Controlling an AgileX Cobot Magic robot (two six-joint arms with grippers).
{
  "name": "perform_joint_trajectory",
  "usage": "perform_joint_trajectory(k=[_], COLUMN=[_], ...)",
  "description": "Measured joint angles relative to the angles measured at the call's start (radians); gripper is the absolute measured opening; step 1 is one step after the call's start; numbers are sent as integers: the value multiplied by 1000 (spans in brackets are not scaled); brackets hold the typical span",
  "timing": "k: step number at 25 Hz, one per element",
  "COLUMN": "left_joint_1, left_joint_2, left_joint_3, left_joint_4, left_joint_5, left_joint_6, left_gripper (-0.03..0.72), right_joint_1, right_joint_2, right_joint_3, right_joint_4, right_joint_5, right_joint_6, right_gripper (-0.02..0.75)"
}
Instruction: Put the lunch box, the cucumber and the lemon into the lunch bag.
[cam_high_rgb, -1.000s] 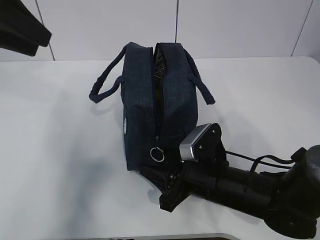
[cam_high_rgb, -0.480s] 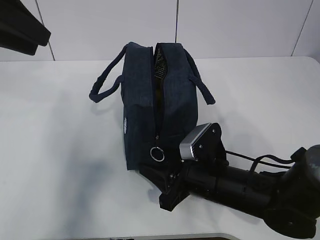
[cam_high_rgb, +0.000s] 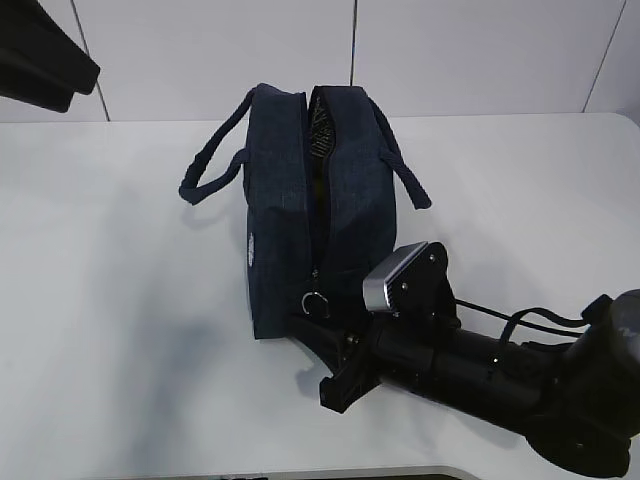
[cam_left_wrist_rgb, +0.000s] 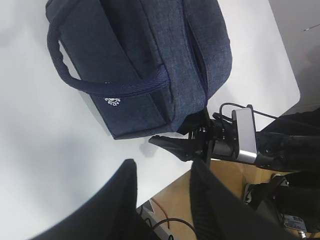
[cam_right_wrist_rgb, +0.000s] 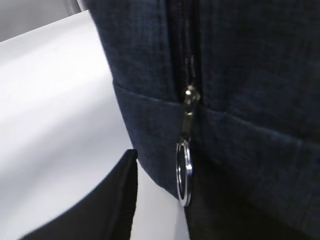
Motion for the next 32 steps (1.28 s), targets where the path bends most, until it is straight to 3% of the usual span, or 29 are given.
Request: perform_joint_trajectory(k=[5,11,17,20,32], left_joint_1=[-21,-155,-266,-294,-299], left_joint_2=[0,0,0,0,0], left_joint_3=[0,0,0,0,215], left_joint_4=[25,96,274,311,337], left_joint_5=[0,0,5,5,3], left_joint_6=[-4,-10,-103,-121,-134], left_gripper=[239,239,237,237,242], right_joint_1=[0,0,0,0,0], right_joint_2=[0,0,0,-7,-108], right_joint_3=[0,0,14,38,82], right_joint_4=[9,17,19,21,27], right_joint_5=[0,0,-1,-2,-2], right_joint_6=[0,4,13,13,15], right_gripper=[191,9,6,6,6])
